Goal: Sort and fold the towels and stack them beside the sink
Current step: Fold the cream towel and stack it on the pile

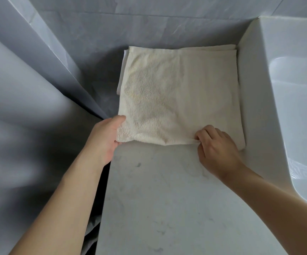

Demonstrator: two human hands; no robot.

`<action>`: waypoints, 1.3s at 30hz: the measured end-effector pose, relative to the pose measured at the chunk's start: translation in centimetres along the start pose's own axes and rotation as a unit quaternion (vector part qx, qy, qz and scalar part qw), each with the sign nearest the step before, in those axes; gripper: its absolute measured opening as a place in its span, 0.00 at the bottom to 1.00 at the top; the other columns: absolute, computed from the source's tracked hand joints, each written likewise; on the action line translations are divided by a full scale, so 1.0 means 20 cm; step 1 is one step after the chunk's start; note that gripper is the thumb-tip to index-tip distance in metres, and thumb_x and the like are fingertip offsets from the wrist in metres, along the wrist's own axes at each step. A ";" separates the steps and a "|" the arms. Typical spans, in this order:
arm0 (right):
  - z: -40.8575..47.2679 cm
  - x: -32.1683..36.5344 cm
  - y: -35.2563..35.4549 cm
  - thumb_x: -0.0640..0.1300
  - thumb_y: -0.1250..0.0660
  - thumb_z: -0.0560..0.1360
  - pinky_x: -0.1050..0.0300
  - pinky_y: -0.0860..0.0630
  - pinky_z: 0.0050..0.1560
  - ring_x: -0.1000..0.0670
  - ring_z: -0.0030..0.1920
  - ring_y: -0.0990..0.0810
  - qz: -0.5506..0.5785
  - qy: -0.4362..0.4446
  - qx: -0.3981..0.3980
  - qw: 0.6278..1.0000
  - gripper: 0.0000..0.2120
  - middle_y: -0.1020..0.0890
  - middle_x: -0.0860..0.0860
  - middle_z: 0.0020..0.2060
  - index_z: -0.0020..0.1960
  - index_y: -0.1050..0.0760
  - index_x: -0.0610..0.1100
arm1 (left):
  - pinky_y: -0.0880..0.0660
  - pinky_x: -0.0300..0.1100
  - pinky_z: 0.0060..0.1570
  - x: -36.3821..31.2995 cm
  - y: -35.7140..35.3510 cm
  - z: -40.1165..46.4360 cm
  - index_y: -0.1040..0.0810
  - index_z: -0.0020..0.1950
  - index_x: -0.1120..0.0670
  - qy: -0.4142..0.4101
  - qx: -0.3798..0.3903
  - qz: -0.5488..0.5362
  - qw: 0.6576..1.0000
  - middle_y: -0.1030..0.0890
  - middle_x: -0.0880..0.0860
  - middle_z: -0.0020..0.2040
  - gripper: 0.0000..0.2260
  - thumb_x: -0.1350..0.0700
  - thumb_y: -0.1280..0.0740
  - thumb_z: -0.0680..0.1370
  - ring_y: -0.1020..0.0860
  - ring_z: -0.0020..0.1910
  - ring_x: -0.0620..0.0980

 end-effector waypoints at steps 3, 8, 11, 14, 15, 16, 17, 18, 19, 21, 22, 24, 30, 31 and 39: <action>0.00 0.00 0.02 0.37 0.42 0.67 0.51 0.27 0.37 0.40 0.37 0.24 -0.012 -0.005 0.018 1.000 0.10 0.24 0.45 0.40 0.44 0.24 0.41 | 0.23 0.57 0.59 0.02 0.01 0.05 0.21 0.56 0.54 -0.005 -0.064 -0.015 0.998 0.17 0.55 0.55 0.14 0.54 0.27 0.72 0.18 0.54 0.56; -0.02 0.00 0.02 0.42 0.36 0.62 0.48 0.29 0.47 0.40 0.46 0.25 -0.054 -0.075 0.115 0.989 0.20 0.25 0.45 0.47 0.54 0.26 0.42 | 0.22 0.48 0.49 0.05 0.02 0.03 0.28 0.57 0.51 -0.145 -0.213 0.132 0.957 0.33 0.54 0.63 0.15 0.64 0.33 0.74 0.24 0.46 0.51; -0.08 -0.03 0.04 0.55 0.43 0.70 0.43 0.37 0.64 0.39 0.62 0.30 -0.085 -0.068 0.115 0.987 0.29 0.29 0.42 0.64 0.68 0.31 0.43 | 0.26 0.53 0.55 0.06 -0.04 -0.06 0.24 0.57 0.58 -0.434 -0.253 0.389 0.772 0.32 0.61 0.61 0.15 0.65 0.31 0.72 0.26 0.50 0.57; -0.05 -0.05 0.02 0.63 0.55 0.78 0.44 0.54 0.77 0.44 0.77 0.47 -0.053 -0.067 0.133 0.987 0.34 0.45 0.45 0.78 0.79 0.47 0.48 | 0.32 0.55 0.62 0.08 -0.25 -0.04 0.23 0.60 0.58 -0.563 -0.112 0.505 0.645 0.28 0.61 0.64 0.14 0.60 0.33 0.74 0.27 0.62 0.61; -0.02 -0.05 0.00 0.64 0.59 0.77 0.45 0.59 0.77 0.46 0.79 0.54 -0.028 -0.089 0.144 0.985 0.34 0.52 0.48 0.79 0.80 0.53 0.51 | 0.36 0.56 0.68 0.08 -0.32 -0.01 0.25 0.64 0.56 -0.546 -0.064 0.543 0.635 0.30 0.61 0.69 0.16 0.57 0.35 0.76 0.30 0.68 0.61; 0.00 -0.06 -0.02 0.65 0.63 0.76 0.46 0.62 0.77 0.48 0.79 0.58 -0.013 -0.117 0.152 0.981 0.34 0.56 0.51 0.80 0.80 0.58 0.53 | 0.43 0.58 0.74 0.08 -0.37 0.02 0.29 0.71 0.54 -0.513 -0.030 0.578 0.634 0.35 0.59 0.74 0.20 0.53 0.37 0.79 0.36 0.74 0.61; 0.01 -0.06 -0.05 0.66 0.66 0.75 0.47 0.63 0.77 0.49 0.79 0.60 -0.010 -0.148 0.157 0.976 0.35 0.59 0.52 0.79 0.80 0.60 0.55 | 0.51 0.59 0.76 0.09 -0.41 0.06 0.36 0.76 0.52 -0.471 -0.010 0.607 0.639 0.42 0.57 0.79 0.23 0.49 0.41 0.81 0.45 0.78 0.59; 0.00 -0.08 -0.08 0.66 0.67 0.75 0.46 0.63 0.77 0.47 0.79 0.61 -0.017 -0.174 0.155 0.972 0.35 0.59 0.52 0.80 0.79 0.60 0.56 | 0.57 0.59 0.77 0.11 -0.42 0.11 0.44 0.80 0.50 -0.423 -0.001 0.634 0.647 0.49 0.54 0.81 0.26 0.46 0.46 0.82 0.52 0.80 0.57; -0.03 -0.09 -0.09 0.65 0.67 0.75 0.46 0.63 0.76 0.45 0.79 0.59 -0.036 -0.189 0.148 0.970 0.35 0.58 0.50 0.80 0.80 0.59 0.56 | 0.60 0.59 0.76 0.14 -0.41 0.16 0.52 0.81 0.48 -0.386 -0.002 0.660 0.645 0.54 0.51 0.82 0.28 0.42 0.52 0.82 0.56 0.80 0.54; -0.08 -0.12 -0.11 0.64 0.64 0.77 0.46 0.61 0.76 0.40 0.79 0.55 -0.073 -0.189 0.124 0.971 0.34 0.53 0.46 0.80 0.80 0.54 0.54 | 0.61 0.60 0.76 0.21 -0.35 0.21 0.59 0.81 0.47 -0.362 -0.024 0.692 0.624 0.59 0.48 0.82 0.32 0.37 0.62 0.79 0.60 0.80 0.52; -0.10 -0.13 -0.11 0.63 0.62 0.78 0.46 0.59 0.76 0.39 0.78 0.52 -0.075 -0.184 0.116 0.973 0.33 0.51 0.44 0.79 0.80 0.51 0.53 | 0.60 0.60 0.76 0.24 -0.31 0.22 0.60 0.81 0.47 -0.353 -0.036 0.699 0.621 0.59 0.48 0.82 0.33 0.36 0.64 0.78 0.60 0.80 0.52; -0.10 -0.13 -0.12 0.62 0.59 0.79 0.46 0.57 0.76 0.37 0.78 0.49 -0.075 -0.183 0.100 0.975 0.33 0.47 0.41 0.79 0.80 0.48 0.50 | 0.60 0.63 0.75 0.25 -0.23 0.22 0.59 0.81 0.48 -0.325 -0.071 0.689 0.645 0.58 0.50 0.82 0.32 0.36 0.63 0.79 0.60 0.80 0.54; -0.07 -0.12 -0.12 0.62 0.62 0.77 0.46 0.60 0.77 0.39 0.78 0.53 -0.077 -0.195 0.110 0.972 0.35 0.51 0.41 0.79 0.80 0.51 0.50 | 0.34 0.57 0.63 0.09 -0.15 0.09 0.30 0.69 0.57 -0.358 -0.223 0.560 0.713 0.32 0.59 0.69 0.23 0.45 0.39 0.79 0.33 0.65 0.63; -0.07 -0.12 -0.12 0.62 0.62 0.77 0.45 0.60 0.77 0.39 0.78 0.53 -0.077 -0.200 0.111 0.970 0.35 0.51 0.41 0.79 0.80 0.51 0.50 | 0.32 0.56 0.59 0.04 -0.12 0.08 0.29 0.66 0.58 -0.308 -0.240 0.506 0.769 0.30 0.59 0.65 0.21 0.46 0.37 0.78 0.30 0.61 0.62; 0.05 0.20 -0.15 0.56 0.47 0.77 0.39 0.47 0.75 0.39 0.73 0.37 -0.031 -0.066 0.009 0.997 0.32 0.35 0.41 0.73 0.76 0.38 0.41 | 0.36 0.41 0.29 -0.06 -0.11 0.22 0.29 0.48 0.58 -0.147 -0.171 0.423 0.878 0.24 0.56 0.48 0.11 0.54 0.33 0.71 0.24 0.41 0.55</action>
Point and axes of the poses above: each hand's wrist, its own z-axis towards the middle knuckle, its own y-axis out of the back of the hand, x = y × z, the point moved 2 cm from there along z, towards the middle knuckle
